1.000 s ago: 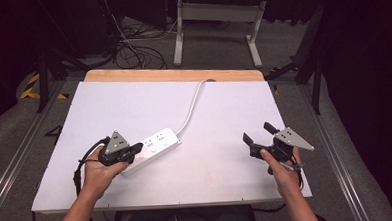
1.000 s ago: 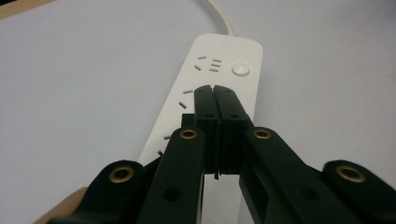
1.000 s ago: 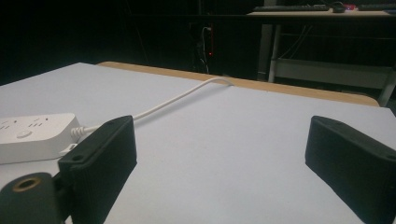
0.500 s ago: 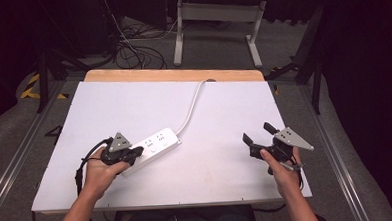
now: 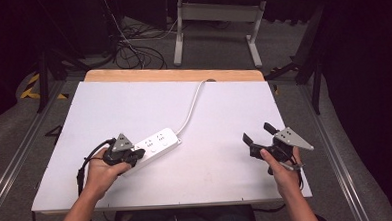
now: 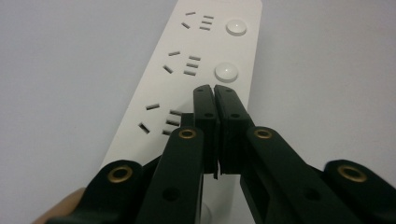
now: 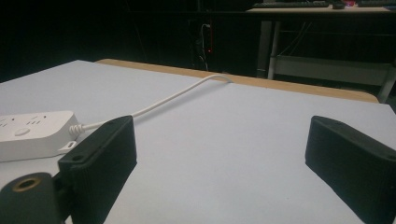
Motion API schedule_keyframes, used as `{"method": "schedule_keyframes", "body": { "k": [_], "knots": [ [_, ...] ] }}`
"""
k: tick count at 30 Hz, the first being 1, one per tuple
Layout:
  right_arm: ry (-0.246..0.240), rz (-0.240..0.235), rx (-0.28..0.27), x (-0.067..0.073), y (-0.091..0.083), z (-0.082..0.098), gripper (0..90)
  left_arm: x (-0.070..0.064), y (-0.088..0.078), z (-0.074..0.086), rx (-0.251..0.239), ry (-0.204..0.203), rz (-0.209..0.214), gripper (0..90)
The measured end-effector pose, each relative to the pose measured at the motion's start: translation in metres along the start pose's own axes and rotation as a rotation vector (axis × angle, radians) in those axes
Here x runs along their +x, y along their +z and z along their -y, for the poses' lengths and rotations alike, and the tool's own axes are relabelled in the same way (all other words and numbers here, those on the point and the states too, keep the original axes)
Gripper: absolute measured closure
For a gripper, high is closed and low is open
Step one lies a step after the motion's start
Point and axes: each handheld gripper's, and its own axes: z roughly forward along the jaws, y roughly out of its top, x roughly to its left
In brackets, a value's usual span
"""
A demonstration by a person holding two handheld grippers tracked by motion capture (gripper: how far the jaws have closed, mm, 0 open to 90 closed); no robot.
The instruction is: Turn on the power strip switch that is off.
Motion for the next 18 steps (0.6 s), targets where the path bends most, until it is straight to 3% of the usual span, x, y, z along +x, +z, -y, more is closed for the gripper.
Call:
{"method": "schedule_keyframes", "body": {
  "k": [10,18],
  "knots": [
    [0.0,0.0,0.0,0.0011,-0.0006,0.0001,9.2,-0.0012,0.0002,0.0006,0.003,0.006,-0.024,88.8],
    [0.004,-0.002,-0.004,0.0019,-0.0011,-0.0001,9.2,-0.0005,0.0008,0.0015,0.001,-0.022,-0.012,89.9]
  ]
}}
